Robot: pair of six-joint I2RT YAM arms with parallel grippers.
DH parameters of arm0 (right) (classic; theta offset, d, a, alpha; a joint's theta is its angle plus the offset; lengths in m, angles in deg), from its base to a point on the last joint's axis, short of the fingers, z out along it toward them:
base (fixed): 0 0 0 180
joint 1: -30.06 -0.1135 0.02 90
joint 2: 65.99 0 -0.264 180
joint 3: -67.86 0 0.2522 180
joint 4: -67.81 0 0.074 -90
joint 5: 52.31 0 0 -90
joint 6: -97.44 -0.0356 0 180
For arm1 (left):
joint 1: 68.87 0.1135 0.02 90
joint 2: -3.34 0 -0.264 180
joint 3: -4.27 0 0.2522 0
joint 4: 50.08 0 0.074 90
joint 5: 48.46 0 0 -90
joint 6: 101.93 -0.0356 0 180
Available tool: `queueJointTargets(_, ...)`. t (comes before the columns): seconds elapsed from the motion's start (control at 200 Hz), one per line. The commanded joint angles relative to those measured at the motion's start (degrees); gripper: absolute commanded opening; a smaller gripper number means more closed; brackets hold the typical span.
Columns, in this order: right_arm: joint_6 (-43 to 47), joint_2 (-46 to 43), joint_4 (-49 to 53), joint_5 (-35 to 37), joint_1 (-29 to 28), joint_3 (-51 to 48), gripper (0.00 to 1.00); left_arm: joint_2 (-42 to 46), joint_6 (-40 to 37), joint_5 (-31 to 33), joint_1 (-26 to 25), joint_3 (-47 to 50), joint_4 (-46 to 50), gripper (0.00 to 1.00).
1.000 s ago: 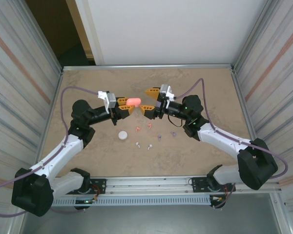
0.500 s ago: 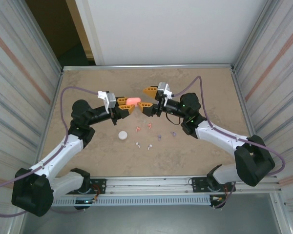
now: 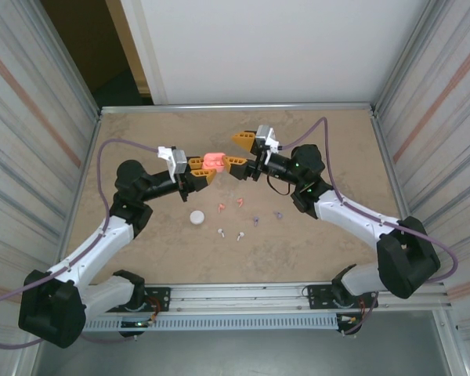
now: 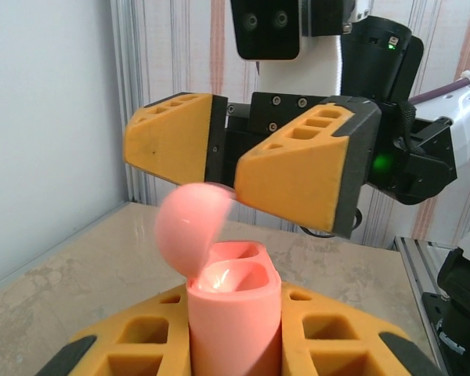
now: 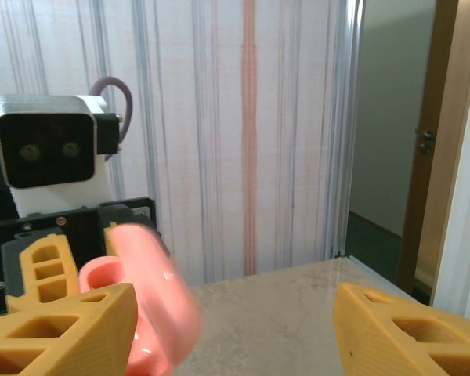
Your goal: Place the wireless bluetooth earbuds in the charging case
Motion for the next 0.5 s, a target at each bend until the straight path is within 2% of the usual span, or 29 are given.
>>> queueJointTargets(0.0,-0.2,0.5,0.1,0.9,0.4,2.0,0.65,0.5,-1.2,-1.6,-0.3,-0.7,-0.8,0.00)
queueJointTargets(0.296,-0.1,-4.5,3.0,1.0,0.6,0.2,0.66,1.6,-3.0,1.5,-0.3,-0.7,2.1,0.00)
queueJointTargets(0.381,0.2,-7.7,8.5,2.4,0.8,-0.7,0.67,2.9,-4.3,3.2,-0.3,-0.6,3.6,0.00)
queueJointTargets(0.496,0.1,-11.5,22.7,6.5,1.0,0.0,0.67,5.2,-5.7,5.6,-0.2,-0.4,6.1,0.00)
